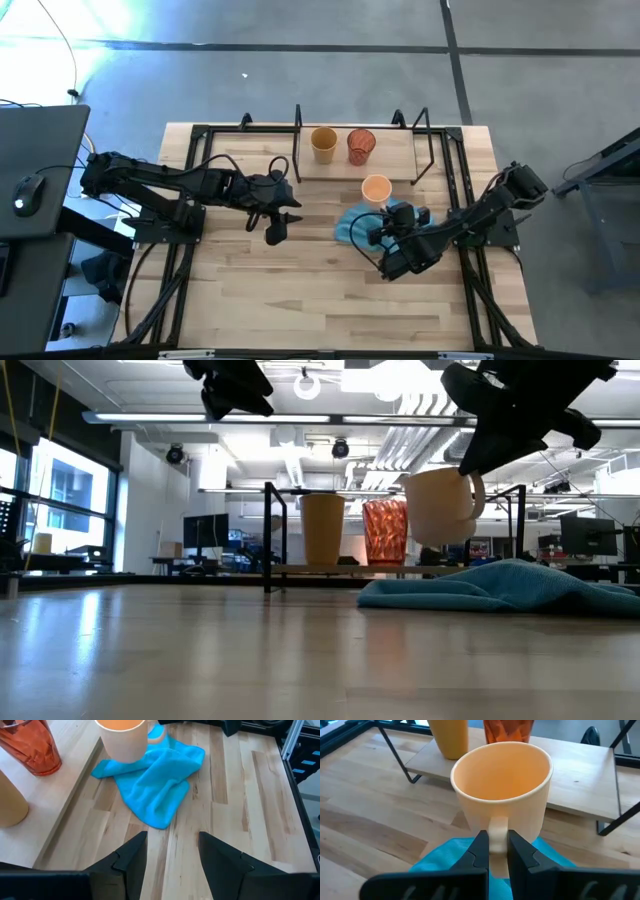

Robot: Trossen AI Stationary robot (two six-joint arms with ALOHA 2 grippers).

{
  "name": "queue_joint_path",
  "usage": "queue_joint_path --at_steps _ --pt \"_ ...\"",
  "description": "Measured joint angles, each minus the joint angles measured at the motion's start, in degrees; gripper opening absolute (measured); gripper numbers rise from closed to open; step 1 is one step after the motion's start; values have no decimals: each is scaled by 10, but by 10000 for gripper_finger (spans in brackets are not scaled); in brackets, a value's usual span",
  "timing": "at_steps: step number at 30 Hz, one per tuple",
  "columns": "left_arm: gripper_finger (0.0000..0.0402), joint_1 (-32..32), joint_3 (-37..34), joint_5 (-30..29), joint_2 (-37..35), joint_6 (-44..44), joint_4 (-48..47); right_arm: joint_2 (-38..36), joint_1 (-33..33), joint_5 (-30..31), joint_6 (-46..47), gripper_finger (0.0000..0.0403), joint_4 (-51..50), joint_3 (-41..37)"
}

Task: Stack small to large cups/mugs on shelf
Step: Put the light orange mug on the shelf

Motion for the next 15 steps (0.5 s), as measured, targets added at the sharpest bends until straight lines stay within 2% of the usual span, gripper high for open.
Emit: queue_joint_path --at_steps 15 --pt "165 0 0 0 0 11 0 0 1 0 60 7 -69 -1"
